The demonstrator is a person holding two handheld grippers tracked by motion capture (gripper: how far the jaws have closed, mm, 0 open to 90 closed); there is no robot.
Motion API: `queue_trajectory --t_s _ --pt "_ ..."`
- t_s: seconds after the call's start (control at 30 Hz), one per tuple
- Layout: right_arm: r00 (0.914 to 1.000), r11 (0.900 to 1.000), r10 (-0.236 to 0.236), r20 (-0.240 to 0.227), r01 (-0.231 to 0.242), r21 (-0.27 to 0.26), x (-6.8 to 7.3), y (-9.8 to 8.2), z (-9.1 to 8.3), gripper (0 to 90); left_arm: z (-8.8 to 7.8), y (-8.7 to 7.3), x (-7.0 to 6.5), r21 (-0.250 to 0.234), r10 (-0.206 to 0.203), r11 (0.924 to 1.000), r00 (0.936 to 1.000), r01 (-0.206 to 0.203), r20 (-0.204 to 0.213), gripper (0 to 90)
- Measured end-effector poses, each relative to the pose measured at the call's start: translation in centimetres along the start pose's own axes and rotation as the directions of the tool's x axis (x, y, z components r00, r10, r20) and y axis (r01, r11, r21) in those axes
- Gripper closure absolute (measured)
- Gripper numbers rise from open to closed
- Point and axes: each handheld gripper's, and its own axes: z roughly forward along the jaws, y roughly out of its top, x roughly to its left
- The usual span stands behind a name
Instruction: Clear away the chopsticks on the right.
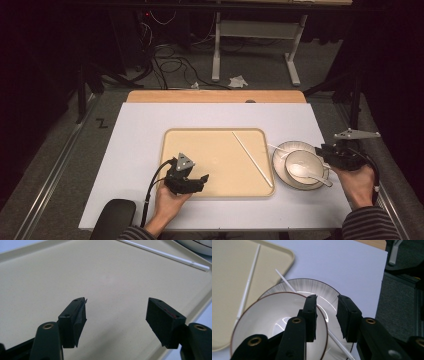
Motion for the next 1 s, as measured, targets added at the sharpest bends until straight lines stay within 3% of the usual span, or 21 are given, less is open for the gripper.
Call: queue_trajectory --t_s 0.23,0.43,0.6,0.83,1.0 --pt "0.9976 0.999 -0.001 0.070 -0.003 0.052 -3.2 -0.3 -0.4 71.1 -0.4 -0.2 -0.2 -0.003 0.008 1.0000 0.9998 -0.008 -0.019 32.4" --pt "0.9961 0.996 0.004 0.088 -0.012 0.089 -5.0 -0.7 0.2 71.5 -0.6 -0.5 -0.1 0.006 0.005 1.0000 0.9996 -0.005 -0.026 32.3" --pt "0.9956 0.993 -0.004 0.094 -0.008 0.120 -5.8 -1.0 0.7 71.5 -1.0 -0.9 0.0 0.002 -0.019 0.9998 0.9997 0.019 -0.016 32.2" --pt "0.9952 0.986 0.006 0.097 -0.022 0.163 -7.8 -2.0 1.4 71.6 -1.6 -1.3 0.2 -0.003 -0.038 0.9993 0.9987 0.038 -0.034 32.2" --pt "0.9956 0.982 -0.001 0.093 -0.016 0.189 -8.3 -2.5 1.8 71.6 -1.7 -1.6 0.2 0.002 -0.047 0.9989 0.9980 0.047 -0.042 32.2"
